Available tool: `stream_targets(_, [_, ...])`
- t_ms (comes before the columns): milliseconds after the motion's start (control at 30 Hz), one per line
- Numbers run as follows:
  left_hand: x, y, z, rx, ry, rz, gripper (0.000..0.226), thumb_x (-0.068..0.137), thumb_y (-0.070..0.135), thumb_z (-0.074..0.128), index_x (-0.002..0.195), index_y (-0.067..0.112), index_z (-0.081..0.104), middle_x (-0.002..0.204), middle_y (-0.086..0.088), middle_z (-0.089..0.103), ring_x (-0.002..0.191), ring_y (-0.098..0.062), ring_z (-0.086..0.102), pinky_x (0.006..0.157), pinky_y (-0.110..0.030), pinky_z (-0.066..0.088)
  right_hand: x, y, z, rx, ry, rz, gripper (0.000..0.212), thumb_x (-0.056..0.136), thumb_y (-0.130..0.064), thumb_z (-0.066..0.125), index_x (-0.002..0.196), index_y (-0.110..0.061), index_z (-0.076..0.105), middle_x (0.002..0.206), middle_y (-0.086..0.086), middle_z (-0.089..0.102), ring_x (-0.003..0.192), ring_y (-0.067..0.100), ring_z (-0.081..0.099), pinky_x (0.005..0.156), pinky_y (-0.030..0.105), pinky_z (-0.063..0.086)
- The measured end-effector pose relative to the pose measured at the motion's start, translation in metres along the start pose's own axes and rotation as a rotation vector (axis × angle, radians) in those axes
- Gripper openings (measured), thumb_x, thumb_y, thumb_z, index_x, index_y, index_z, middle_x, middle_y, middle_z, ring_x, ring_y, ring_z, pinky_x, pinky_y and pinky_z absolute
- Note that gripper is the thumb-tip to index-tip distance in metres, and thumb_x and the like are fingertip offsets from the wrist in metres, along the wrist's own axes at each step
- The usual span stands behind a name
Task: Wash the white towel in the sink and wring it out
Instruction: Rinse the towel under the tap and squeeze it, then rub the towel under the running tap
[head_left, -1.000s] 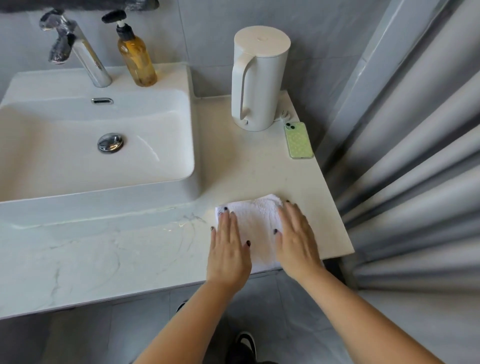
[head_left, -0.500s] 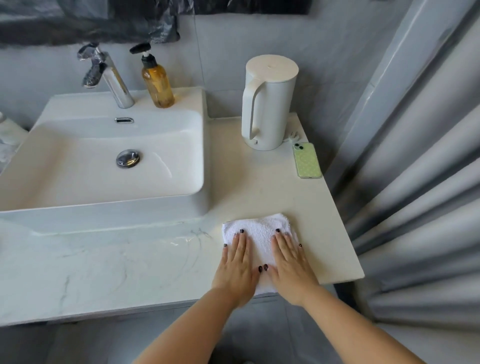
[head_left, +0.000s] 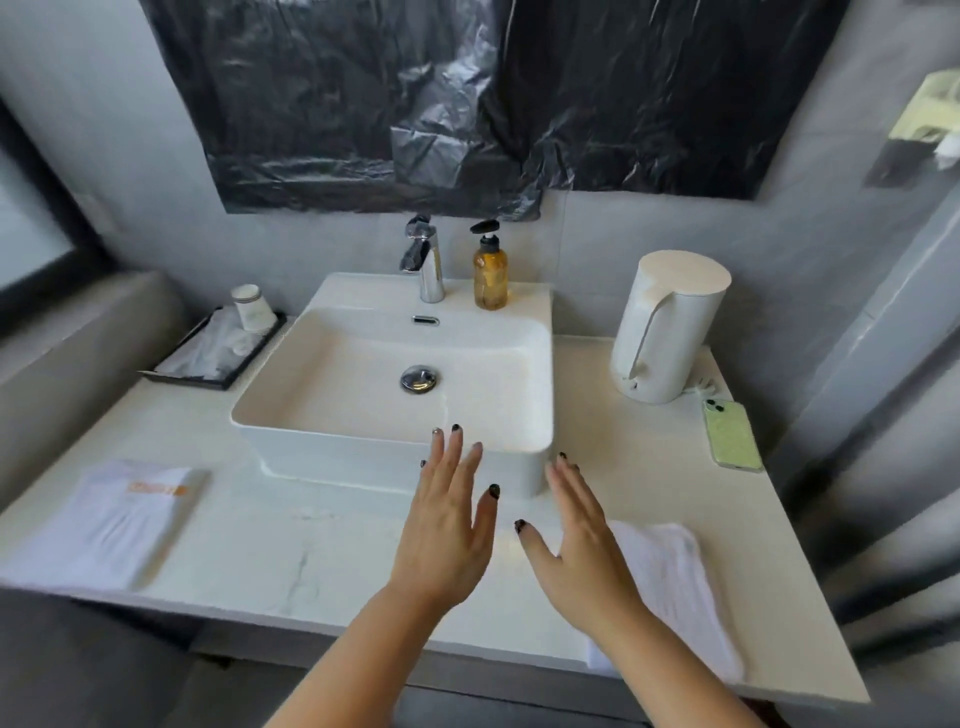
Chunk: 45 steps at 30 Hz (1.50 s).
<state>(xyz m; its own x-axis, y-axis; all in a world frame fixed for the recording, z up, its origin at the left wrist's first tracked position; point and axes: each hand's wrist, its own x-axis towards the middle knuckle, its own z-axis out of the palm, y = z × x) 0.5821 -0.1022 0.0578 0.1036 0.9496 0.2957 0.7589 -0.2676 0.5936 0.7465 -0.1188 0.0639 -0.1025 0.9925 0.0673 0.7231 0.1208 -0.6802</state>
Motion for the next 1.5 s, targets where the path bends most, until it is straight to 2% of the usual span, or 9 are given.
stream_targets(167, [0.012, -0.078, -0.053, -0.092, 0.041, -0.109, 0.053, 0.104, 0.035, 0.039, 0.154, 0.018, 0.031, 0.162, 0.012, 0.008, 0.147, 0.006, -0.013, 0.125, -0.035, 0.011, 0.037, -0.065, 0.054, -0.124, -0.132, -0.112, 0.071, 0.1, -0.041, 0.045, 0.155, -0.027, 0.002, 0.157, -0.021, -0.013, 0.145, -0.004, -0.014, 0.117, 0.015, 0.0])
stream_targets(333, [0.015, -0.179, -0.115, -0.165, 0.056, -0.178, 0.054, 0.102, 0.029, 0.045, 0.153, 0.023, 0.029, 0.165, 0.012, -0.005, 0.15, 0.002, -0.003, 0.112, -0.015, 0.02, 0.083, -0.137, 0.136, -0.128, -0.221, -0.101, 0.07, 0.1, -0.041, 0.043, 0.156, -0.029, 0.002, 0.159, -0.023, -0.013, 0.145, -0.006, -0.013, 0.115, 0.013, 0.001])
stream_targets(567, [0.003, -0.324, -0.209, -0.153, 0.09, -0.54, 0.061, 0.1, 0.02, 0.052, 0.154, 0.016, 0.024, 0.166, 0.002, -0.003, 0.152, -0.017, 0.007, 0.12, -0.035, 0.024, 0.126, -0.244, 0.257, -0.031, -0.42, -0.049, 0.065, 0.101, -0.035, 0.043, 0.156, -0.03, 0.009, 0.158, -0.024, -0.005, 0.147, -0.004, -0.001, 0.116, 0.018, 0.016])
stream_targets(800, [-0.03, -0.432, -0.236, 0.127, 0.003, -0.962, 0.074, 0.092, 0.025, 0.064, 0.151, 0.001, 0.026, 0.161, -0.025, 0.01, 0.15, -0.04, 0.004, 0.121, -0.05, 0.013, 0.149, -0.282, 0.35, 0.228, -0.574, 0.335, 0.052, 0.094, -0.025, 0.056, 0.143, -0.023, 0.039, 0.143, -0.008, 0.039, 0.122, 0.007, 0.046, 0.095, 0.021, 0.038])
stream_targets(933, [-0.041, -0.455, -0.244, 0.159, -0.015, -1.115, 0.072, 0.093, 0.029, 0.062, 0.152, 0.008, 0.027, 0.157, -0.02, 0.027, 0.143, -0.039, 0.028, 0.113, -0.053, 0.029, 0.161, -0.284, 0.386, 0.386, -0.647, 0.654, 0.051, 0.085, -0.03, 0.061, 0.133, -0.02, 0.046, 0.13, -0.004, 0.052, 0.115, 0.016, 0.055, 0.098, 0.035, 0.048])
stream_targets(1100, [-0.049, -0.472, -0.251, 0.195, -0.018, -1.096, 0.038, 0.094, 0.028, 0.058, 0.127, 0.01, 0.053, 0.112, -0.007, 0.061, 0.101, -0.03, 0.058, 0.084, -0.039, 0.037, 0.162, -0.299, 0.41, 0.514, -0.598, 0.831, 0.023, 0.089, -0.022, 0.064, 0.109, -0.013, 0.058, 0.089, 0.005, 0.06, 0.076, 0.017, 0.057, 0.07, 0.03, 0.051])
stream_targets(1267, [-0.03, -0.462, -0.271, -0.075, -0.022, -1.068, 0.025, 0.095, 0.024, 0.055, 0.08, 0.004, 0.052, 0.067, -0.001, 0.05, 0.061, -0.016, 0.045, 0.06, -0.031, 0.038, 0.159, -0.302, 0.421, 0.41, -0.657, 0.827, 0.026, 0.088, -0.037, 0.068, 0.094, -0.017, 0.054, 0.07, 0.001, 0.055, 0.053, 0.014, 0.047, 0.045, 0.02, 0.039])
stream_targets(1433, [-0.004, -0.419, -0.297, -0.456, 0.078, -0.871, 0.033, 0.094, 0.023, 0.062, 0.075, -0.001, 0.048, 0.063, -0.005, 0.038, 0.061, -0.015, 0.036, 0.057, -0.025, 0.029, 0.171, -0.296, 0.413, 0.289, -0.634, 0.722, 0.023, 0.089, -0.015, 0.057, 0.068, -0.022, 0.056, 0.068, -0.001, 0.053, 0.063, 0.02, 0.048, 0.059, 0.025, 0.041])
stream_targets(1500, [0.009, -0.399, -0.307, -0.631, 0.095, -0.766, 0.026, 0.091, 0.028, 0.064, 0.081, 0.005, 0.061, 0.072, -0.017, 0.051, 0.069, -0.019, 0.047, 0.065, -0.029, 0.037, 0.174, -0.304, 0.401, 0.445, -0.619, 0.755, 0.019, 0.085, -0.009, 0.052, 0.073, -0.021, 0.061, 0.071, 0.0, 0.059, 0.069, 0.022, 0.054, 0.064, 0.028, 0.044])
